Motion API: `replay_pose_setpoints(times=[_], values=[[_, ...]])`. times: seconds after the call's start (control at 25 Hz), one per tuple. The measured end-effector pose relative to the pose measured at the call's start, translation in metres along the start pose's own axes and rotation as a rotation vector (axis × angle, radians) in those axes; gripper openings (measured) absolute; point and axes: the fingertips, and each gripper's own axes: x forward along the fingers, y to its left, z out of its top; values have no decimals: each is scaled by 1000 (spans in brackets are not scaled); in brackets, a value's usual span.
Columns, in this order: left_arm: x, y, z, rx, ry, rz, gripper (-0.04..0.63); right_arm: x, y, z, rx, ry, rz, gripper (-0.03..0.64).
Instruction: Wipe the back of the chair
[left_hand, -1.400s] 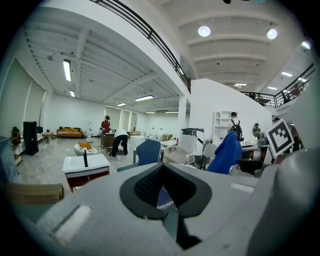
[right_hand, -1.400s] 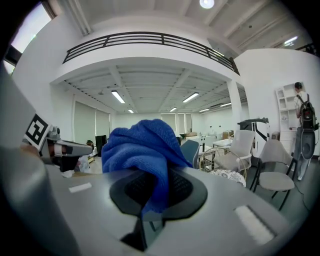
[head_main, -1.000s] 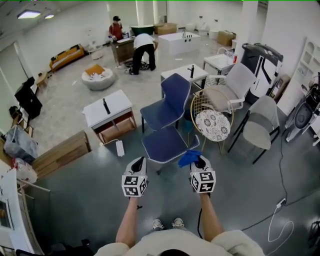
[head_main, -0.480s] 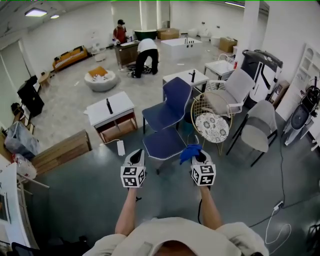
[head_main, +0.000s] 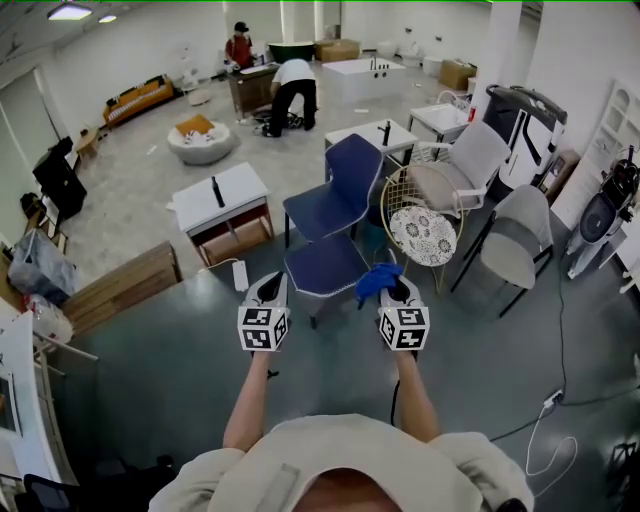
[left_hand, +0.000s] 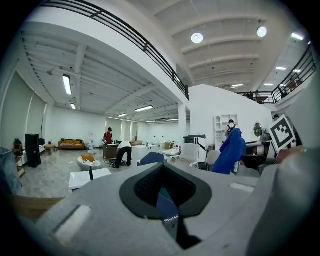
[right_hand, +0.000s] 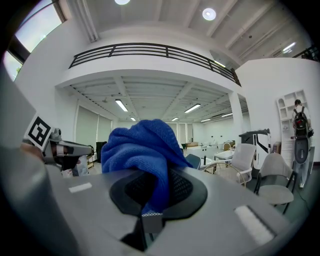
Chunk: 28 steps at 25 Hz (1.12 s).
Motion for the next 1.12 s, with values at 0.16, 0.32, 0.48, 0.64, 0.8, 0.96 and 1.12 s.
replay_pose_setpoints(times=[0.16,0.32,0.48,0.64,0.8,0.96,1.12], values=[[-1,-5,-6,-5,11,-10,5,-3,3,-6,-5,18,1,40],[-4,-8,-12,-11,18,-11,5,-6,5,-10,-7,23,6,40],[-4,-10,-13,-18,19,-10,5,-4,6,-10,-6,25,11,40],[-5,-9,-15,-13,21,-1,5,-5,8,-10,-4,23,21,40],[-6,-8,-13,-9,18,3,5,-5,11,-11,-9,23,29,40],[-6,-8,-15,-4,25,-1,5,-5,13,-12,-3,26,29,40],[-6,-10,-20,3,37,-5,5,-5,12,-15,10,33,24,40]])
